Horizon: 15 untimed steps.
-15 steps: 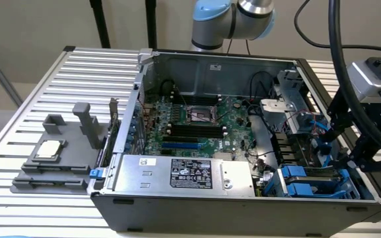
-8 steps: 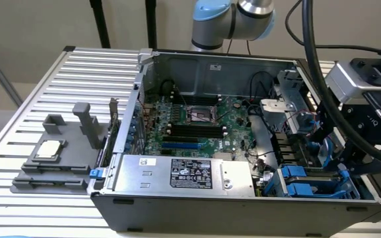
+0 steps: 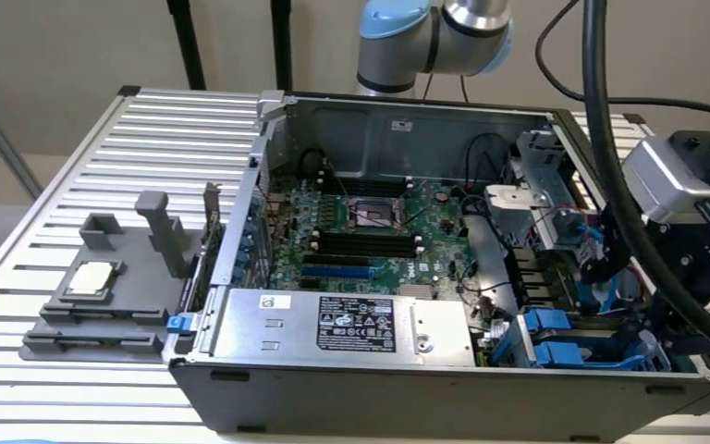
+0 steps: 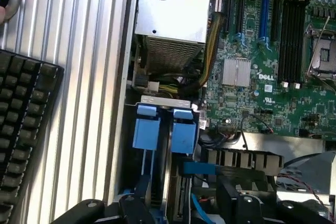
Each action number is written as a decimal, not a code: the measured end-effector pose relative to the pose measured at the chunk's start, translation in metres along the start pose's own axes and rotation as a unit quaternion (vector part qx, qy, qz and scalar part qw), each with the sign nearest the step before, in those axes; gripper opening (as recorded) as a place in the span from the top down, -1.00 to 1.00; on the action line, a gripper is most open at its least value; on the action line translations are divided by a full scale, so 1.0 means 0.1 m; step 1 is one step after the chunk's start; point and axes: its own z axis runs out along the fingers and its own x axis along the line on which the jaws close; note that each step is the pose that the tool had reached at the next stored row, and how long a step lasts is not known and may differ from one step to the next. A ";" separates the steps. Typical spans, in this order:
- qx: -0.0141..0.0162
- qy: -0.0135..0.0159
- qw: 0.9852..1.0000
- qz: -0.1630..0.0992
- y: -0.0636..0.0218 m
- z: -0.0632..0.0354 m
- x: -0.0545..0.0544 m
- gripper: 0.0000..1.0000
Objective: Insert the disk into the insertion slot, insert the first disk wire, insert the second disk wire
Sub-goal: 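Insert the first disk wire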
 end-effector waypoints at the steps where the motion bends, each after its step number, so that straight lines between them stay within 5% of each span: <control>1: 0.000 0.000 1.000 0.000 -0.003 -0.003 0.02 -0.22; 9: -0.005 -0.001 1.000 -0.001 -0.225 0.008 0.06 -0.22; 15: -0.007 0.000 1.000 -0.015 -0.251 0.080 0.07 -0.22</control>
